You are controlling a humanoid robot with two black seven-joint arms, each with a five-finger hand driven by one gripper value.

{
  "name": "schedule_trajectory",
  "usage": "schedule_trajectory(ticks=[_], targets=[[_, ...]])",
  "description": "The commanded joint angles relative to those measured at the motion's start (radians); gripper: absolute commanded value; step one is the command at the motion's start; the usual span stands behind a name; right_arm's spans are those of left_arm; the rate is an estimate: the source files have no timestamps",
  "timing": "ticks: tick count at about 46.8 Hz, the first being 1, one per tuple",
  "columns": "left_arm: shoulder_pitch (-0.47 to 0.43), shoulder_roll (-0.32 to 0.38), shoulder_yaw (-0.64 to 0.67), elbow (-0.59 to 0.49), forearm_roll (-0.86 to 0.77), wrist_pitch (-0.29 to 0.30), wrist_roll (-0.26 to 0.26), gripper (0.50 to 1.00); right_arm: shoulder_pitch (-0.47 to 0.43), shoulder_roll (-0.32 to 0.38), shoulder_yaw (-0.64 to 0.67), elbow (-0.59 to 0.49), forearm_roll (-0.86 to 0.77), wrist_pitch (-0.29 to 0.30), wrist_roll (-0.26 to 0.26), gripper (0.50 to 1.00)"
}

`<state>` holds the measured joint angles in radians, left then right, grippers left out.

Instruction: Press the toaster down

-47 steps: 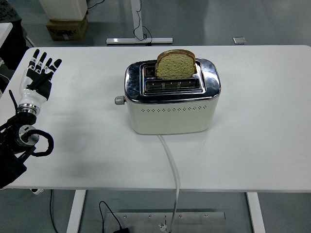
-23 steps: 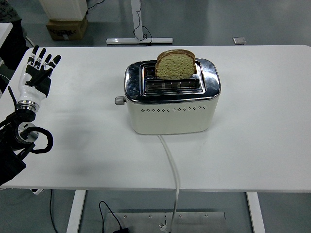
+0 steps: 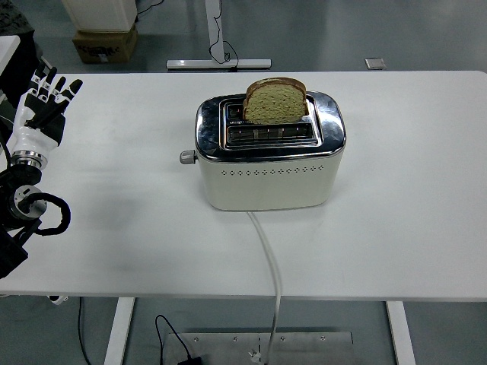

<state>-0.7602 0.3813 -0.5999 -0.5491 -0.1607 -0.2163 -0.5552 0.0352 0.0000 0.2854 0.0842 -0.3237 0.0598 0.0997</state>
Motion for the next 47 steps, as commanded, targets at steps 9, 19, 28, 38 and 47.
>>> schedule_trajectory(ticks=[9,19,28,38,47], targets=[[-0.001,0.021,0.005,0.001,0.07,0.006,0.077,1.0,0.0,0.0,0.0,0.0,0.0,0.0,0.0,0.998],[-0.008,0.021,0.006,0.001,0.098,0.032,0.078,1.0,0.0,0.0,0.0,0.0,0.0,0.0,0.0,0.998],[-0.002,0.018,0.008,-0.002,0.181,0.029,0.077,1.0,0.0,0.0,0.0,0.0,0.0,0.0,0.0,0.998],[0.012,0.025,0.012,-0.005,0.21,0.014,0.077,1.0,0.0,0.0,0.0,0.0,0.0,0.0,0.0,0.998],[0.019,0.068,0.011,-0.003,0.253,-0.069,0.077,1.0,0.0,0.0,0.0,0.0,0.0,0.0,0.0,0.998]])
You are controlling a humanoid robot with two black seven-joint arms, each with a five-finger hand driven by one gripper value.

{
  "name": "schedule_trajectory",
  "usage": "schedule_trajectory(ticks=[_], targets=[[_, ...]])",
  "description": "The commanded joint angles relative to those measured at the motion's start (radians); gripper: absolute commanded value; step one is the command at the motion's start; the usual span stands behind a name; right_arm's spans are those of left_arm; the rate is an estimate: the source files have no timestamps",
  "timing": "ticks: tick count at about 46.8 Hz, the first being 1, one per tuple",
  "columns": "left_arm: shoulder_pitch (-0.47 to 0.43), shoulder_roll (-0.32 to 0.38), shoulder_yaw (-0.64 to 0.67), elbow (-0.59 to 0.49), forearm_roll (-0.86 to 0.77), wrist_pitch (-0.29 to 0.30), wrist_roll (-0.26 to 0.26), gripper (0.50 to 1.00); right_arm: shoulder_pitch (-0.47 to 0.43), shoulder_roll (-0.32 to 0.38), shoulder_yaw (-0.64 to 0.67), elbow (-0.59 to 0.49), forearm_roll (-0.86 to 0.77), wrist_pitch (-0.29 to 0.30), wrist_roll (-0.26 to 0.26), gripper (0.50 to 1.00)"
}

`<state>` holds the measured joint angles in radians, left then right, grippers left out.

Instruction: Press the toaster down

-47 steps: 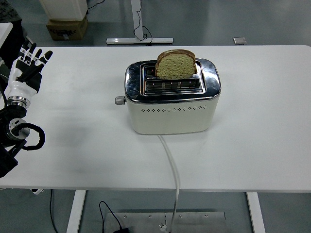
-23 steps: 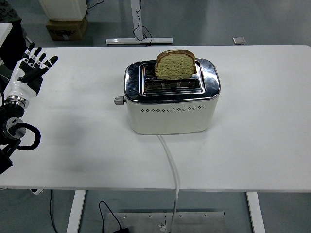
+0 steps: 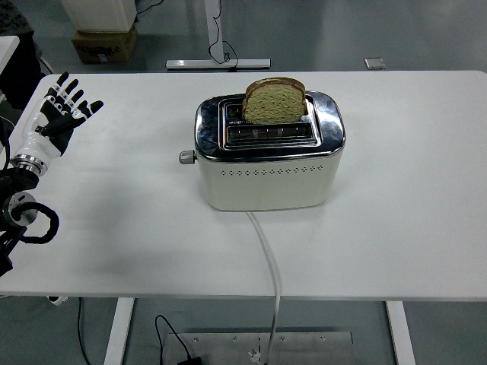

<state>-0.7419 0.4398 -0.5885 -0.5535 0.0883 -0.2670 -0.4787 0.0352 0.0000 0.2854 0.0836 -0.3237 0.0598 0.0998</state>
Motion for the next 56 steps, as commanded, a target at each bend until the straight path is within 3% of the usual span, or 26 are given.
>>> schedule_trajectory(ticks=[1,14,44,56], targets=[[0.003,0.01,-0.001,0.001,0.005,-0.02,0.0,1.0,0.0,0.0,0.0,-0.001,0.0,0.0,0.0,0.998],[0.01,0.027,0.003,-0.002,0.077,-0.087,0.0,1.0,0.0,0.0,0.0,0.001,0.0,0.0,0.0,0.998],[0.018,0.105,0.003,-0.031,0.441,-0.081,-0.003,1.0,0.0,0.0,0.0,-0.001,0.0,0.0,0.0,0.998],[-0.011,0.207,0.001,-0.172,0.53,-0.069,-0.003,1.0,0.0,0.0,0.0,0.001,0.0,0.0,0.0,0.998]])
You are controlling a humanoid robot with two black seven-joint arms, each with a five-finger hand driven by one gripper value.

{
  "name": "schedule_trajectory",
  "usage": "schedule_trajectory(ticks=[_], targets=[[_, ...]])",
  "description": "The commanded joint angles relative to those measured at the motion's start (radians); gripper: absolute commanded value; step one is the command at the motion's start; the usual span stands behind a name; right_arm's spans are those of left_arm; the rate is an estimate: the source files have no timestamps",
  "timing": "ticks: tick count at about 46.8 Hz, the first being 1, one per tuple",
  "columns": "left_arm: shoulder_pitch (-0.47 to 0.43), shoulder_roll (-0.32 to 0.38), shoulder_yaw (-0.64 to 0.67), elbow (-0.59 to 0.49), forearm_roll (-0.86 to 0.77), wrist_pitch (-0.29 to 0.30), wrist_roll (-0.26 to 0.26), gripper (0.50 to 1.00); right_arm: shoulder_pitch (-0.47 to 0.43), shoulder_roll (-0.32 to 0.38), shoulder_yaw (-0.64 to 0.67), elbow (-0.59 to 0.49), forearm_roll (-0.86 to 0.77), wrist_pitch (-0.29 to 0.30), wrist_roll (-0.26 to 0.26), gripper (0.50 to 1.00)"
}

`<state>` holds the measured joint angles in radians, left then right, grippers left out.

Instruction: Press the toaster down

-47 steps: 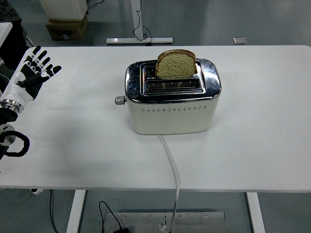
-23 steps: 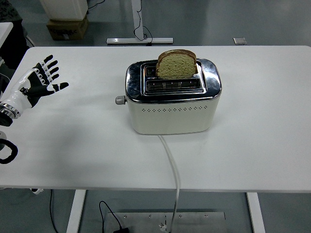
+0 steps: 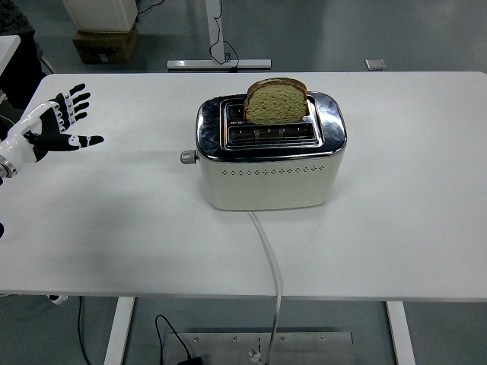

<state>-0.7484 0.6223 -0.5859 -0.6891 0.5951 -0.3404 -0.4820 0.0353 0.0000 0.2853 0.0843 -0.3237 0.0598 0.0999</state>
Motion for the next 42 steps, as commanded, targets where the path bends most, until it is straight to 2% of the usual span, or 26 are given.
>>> schedule_trajectory(ticks=[1,15,29,42], targets=[[-0.006,0.034,-0.002,-0.046,0.032,0.007,0.0,1.0,0.0,0.0,0.0,-0.001,0.0,0.0,0.0,0.998],[-0.032,0.096,0.0,-0.119,0.221,0.015,0.0,1.0,0.0,0.0,0.0,0.0,0.0,0.0,0.0,0.998],[-0.035,0.166,0.0,-0.256,0.373,0.015,0.003,1.0,0.0,0.0,0.0,0.0,0.0,0.0,0.0,0.998],[-0.034,0.174,0.008,-0.273,0.54,0.015,0.011,1.0,0.0,0.0,0.0,0.0,0.0,0.0,0.0,0.998]])
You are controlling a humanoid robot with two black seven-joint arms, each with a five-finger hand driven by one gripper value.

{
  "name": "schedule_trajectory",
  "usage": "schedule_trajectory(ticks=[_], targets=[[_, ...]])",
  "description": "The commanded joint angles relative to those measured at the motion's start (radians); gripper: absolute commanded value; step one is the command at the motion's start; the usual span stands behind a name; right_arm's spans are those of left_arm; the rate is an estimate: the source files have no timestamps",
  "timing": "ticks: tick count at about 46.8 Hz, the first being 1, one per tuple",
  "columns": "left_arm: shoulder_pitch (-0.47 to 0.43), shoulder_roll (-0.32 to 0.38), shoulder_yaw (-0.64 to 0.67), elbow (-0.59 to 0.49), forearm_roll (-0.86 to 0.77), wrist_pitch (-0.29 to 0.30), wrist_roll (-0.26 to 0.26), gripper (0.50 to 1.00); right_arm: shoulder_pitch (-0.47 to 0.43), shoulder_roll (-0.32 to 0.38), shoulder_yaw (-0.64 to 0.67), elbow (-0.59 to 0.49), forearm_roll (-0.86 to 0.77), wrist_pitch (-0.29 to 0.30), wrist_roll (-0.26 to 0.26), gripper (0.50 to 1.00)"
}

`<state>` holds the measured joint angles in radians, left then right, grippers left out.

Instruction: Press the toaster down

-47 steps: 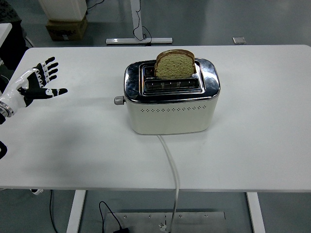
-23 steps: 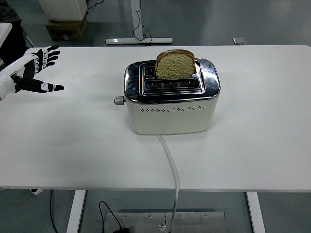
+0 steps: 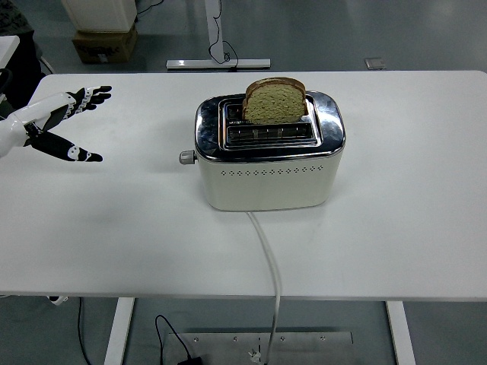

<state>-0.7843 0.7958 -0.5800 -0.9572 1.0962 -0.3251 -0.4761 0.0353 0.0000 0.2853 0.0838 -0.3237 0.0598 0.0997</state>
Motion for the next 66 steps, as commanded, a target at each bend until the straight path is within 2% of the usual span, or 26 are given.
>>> schedule_trajectory(ticks=[1,7,17,28,36,39,66], targets=[[0.002,0.0,0.002,-0.008,0.053,0.0,0.01,1.0,0.0,0.0,0.0,0.001,0.0,0.0,0.0,0.998],[0.01,0.0,0.002,-0.04,0.071,0.0,0.044,1.0,0.0,0.0,0.0,0.001,0.0,0.0,0.0,0.998],[0.016,0.036,0.002,-0.149,0.094,-0.002,0.044,1.0,0.0,0.0,0.0,0.001,0.0,0.0,0.0,0.998],[0.02,0.029,0.002,-0.209,0.169,0.0,0.039,1.0,0.0,0.0,0.0,0.001,0.0,0.0,0.0,0.998],[0.036,0.02,0.008,-0.247,0.264,0.054,0.037,1.0,0.0,0.0,0.0,0.001,0.0,0.0,0.0,0.998],[0.039,0.016,0.009,-0.256,0.287,0.072,0.036,1.0,0.0,0.0,0.0,0.001,0.0,0.0,0.0,0.998],[0.053,-0.021,0.037,-0.293,0.34,0.072,0.031,1.0,0.0,0.0,0.0,-0.001,0.0,0.0,0.0,0.998]])
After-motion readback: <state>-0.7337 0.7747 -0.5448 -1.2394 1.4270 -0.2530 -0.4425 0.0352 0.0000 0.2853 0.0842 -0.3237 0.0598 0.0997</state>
